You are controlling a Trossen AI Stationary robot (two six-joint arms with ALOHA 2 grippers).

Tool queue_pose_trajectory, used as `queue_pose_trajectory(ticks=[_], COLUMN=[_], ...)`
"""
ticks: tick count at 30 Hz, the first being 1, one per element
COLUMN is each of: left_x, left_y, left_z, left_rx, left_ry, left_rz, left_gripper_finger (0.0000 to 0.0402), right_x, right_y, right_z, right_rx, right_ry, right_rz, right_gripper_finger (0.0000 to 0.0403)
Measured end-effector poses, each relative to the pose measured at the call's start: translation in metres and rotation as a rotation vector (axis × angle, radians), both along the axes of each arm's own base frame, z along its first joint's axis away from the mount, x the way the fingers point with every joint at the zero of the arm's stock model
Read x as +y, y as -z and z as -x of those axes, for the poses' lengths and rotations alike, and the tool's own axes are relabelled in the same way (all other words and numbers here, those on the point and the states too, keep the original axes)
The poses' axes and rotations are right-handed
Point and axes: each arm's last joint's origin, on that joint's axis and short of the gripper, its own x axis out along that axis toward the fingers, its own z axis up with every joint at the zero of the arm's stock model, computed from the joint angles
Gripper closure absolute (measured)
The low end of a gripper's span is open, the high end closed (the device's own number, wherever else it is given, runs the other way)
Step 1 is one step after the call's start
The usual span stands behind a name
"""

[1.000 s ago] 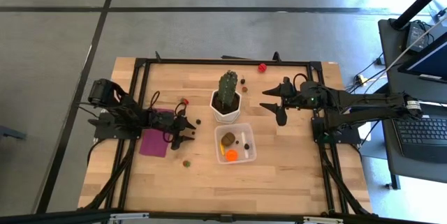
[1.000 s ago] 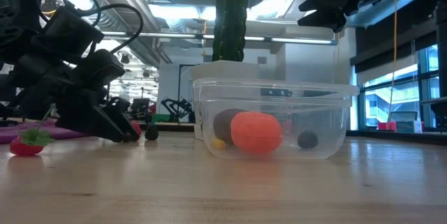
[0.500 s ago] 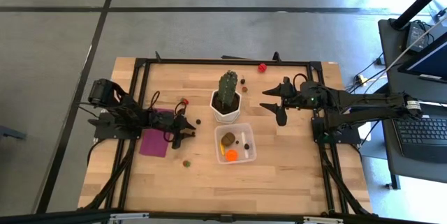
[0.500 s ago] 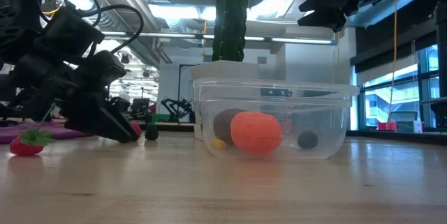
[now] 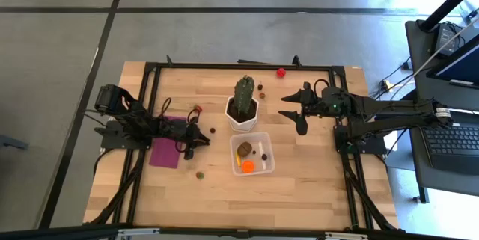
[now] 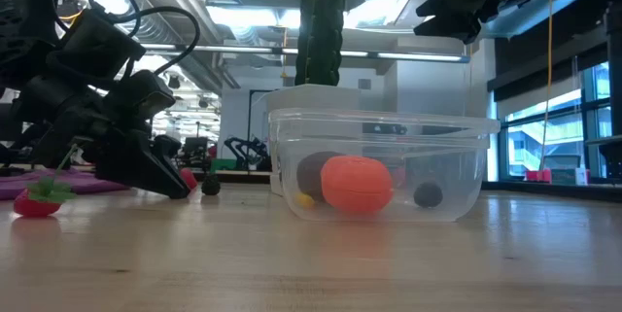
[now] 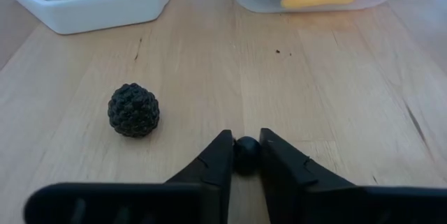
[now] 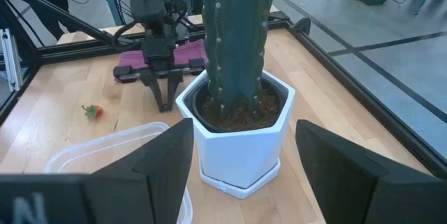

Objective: Pick and placing Produce into tupperware
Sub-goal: Put the blueberry into the transparent bin

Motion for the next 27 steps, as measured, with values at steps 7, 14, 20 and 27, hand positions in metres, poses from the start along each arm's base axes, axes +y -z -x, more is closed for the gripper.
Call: queue_pose_trajectory(ticks=[7, 14, 20, 27], left_x=[-0.001, -0.005, -0.010, -0.014], left_y=[-0.011, -0.039, -0.060, -0.085], left_z=[-0.009, -0.054, -0.105, -0.135], left_rx=[-0.118, -0.262, -0.115, 0.045], left_ry=[-0.019, 0.041, 0.096, 0.152], left_rz=[0.068, 0.124, 0.151, 0.044], left_gripper_finger=[0.0363, 0.0363, 0.0370, 0.0366], right_x=[0.000, 0.000, 0.000, 0.000], right_y=[0.000, 0.000, 0.000, 0.001], right_z=[0.000, 0.000, 0.000, 0.000], right_rx=[0.001, 0.009, 0.010, 0.028], right_ry=[-0.001, -0.014, -0.017, -0.026], right_rz=[0.004, 0.042, 0.051, 0.073], right_gripper_finger=[0.0150, 0.0150, 0.0150, 0.0150])
